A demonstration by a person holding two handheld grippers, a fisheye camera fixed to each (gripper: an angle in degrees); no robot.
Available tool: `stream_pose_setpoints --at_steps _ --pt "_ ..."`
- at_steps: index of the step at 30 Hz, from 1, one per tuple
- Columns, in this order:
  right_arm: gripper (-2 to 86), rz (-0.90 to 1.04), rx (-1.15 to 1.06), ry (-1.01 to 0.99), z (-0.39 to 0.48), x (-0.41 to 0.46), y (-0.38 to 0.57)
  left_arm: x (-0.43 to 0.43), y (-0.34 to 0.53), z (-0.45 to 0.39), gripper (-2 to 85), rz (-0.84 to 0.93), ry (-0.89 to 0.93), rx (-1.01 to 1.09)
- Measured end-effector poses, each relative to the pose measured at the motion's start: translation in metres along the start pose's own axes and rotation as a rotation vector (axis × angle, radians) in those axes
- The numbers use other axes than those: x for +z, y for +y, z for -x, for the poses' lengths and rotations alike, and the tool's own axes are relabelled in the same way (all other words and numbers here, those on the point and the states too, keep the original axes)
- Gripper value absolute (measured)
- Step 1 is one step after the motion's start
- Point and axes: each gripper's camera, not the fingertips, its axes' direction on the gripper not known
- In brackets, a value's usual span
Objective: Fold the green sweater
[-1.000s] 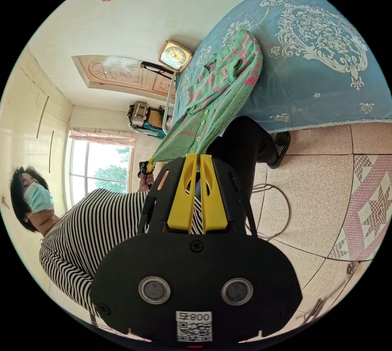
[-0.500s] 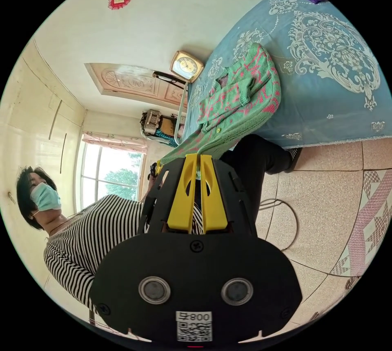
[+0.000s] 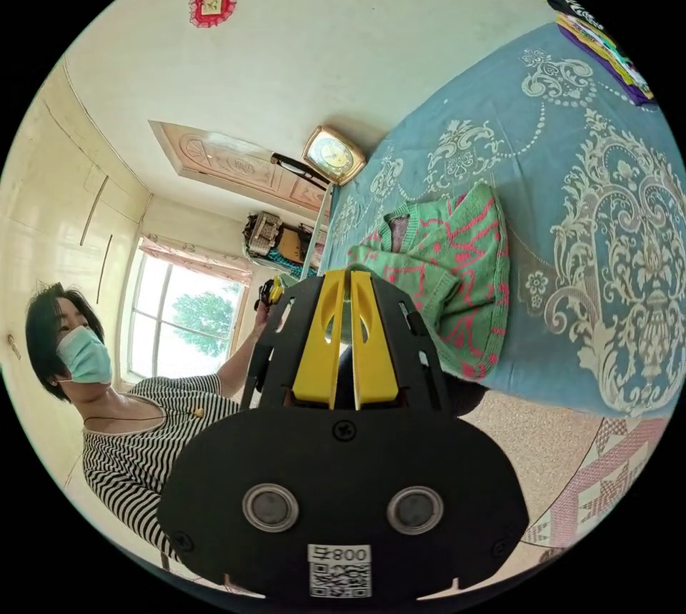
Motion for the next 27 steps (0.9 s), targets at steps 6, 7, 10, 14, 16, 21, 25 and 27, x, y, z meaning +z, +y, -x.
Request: stream_pose_setpoints --at_steps 6,7,10,14,16,21,25,27 --pt "1.1 0.025 0.079 0.063 -0.021 0.033 -0.125 0.042 -0.104 0.004 2.9 -0.034 -0.081 -0.080" --pt "1.1 0.033 0.092 0.067 -0.025 0.038 -0.137 0.051 -0.121 0.008 2.9 -0.035 -0.110 -0.105" --pt "1.1 0.104 0.172 0.119 -0.048 0.070 -0.187 0.076 -0.155 0.021 3.0 0.000 -0.187 -0.185" --pt "1.1 0.147 0.258 0.129 -0.067 0.098 -0.232 0.095 -0.188 0.023 3.1 -0.059 -0.205 -0.237" --pt "1.1 0.123 0.242 0.076 -0.059 0.097 -0.247 0.101 -0.202 0.014 3.0 -0.079 -0.143 -0.215" --pt "0.9 0.127 0.138 0.104 -0.016 0.089 -0.288 0.118 -0.240 -0.023 3.0 -0.060 -0.135 -0.126" --pt "0.9 0.060 0.128 0.075 0.002 0.081 -0.308 0.130 -0.266 -0.048 3.0 -0.138 -0.069 -0.097" --pt "0.9 0.028 0.122 0.068 0.012 0.079 -0.322 0.138 -0.278 -0.056 3.0 -0.140 -0.079 -0.085"
